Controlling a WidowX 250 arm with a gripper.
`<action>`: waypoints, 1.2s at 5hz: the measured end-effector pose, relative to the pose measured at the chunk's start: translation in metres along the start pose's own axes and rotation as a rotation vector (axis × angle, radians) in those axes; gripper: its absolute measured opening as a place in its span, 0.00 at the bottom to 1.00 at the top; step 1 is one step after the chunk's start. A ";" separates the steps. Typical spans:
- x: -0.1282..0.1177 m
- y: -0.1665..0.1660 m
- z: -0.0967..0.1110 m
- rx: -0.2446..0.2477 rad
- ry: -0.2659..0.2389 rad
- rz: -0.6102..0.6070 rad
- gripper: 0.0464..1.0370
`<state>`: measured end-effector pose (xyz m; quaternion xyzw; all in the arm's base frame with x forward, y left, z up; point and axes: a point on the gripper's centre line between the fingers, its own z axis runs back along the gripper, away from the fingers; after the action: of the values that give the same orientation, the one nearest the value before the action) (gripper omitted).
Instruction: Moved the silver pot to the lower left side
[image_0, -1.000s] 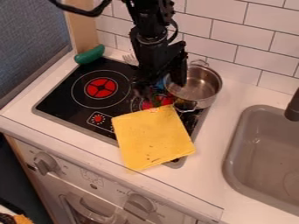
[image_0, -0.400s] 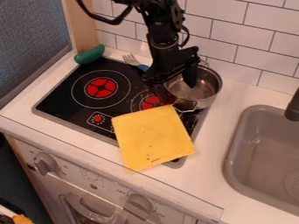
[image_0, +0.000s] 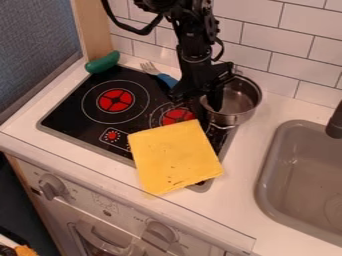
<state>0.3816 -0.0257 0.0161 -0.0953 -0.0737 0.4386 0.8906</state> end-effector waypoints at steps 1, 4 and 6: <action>-0.008 -0.004 -0.001 0.001 0.008 -0.012 0.10; -0.031 -0.004 0.026 -0.032 0.002 -0.028 0.03; -0.042 0.005 0.082 -0.103 -0.043 -0.013 0.03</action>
<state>0.3346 -0.0473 0.0928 -0.1312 -0.1158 0.4305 0.8855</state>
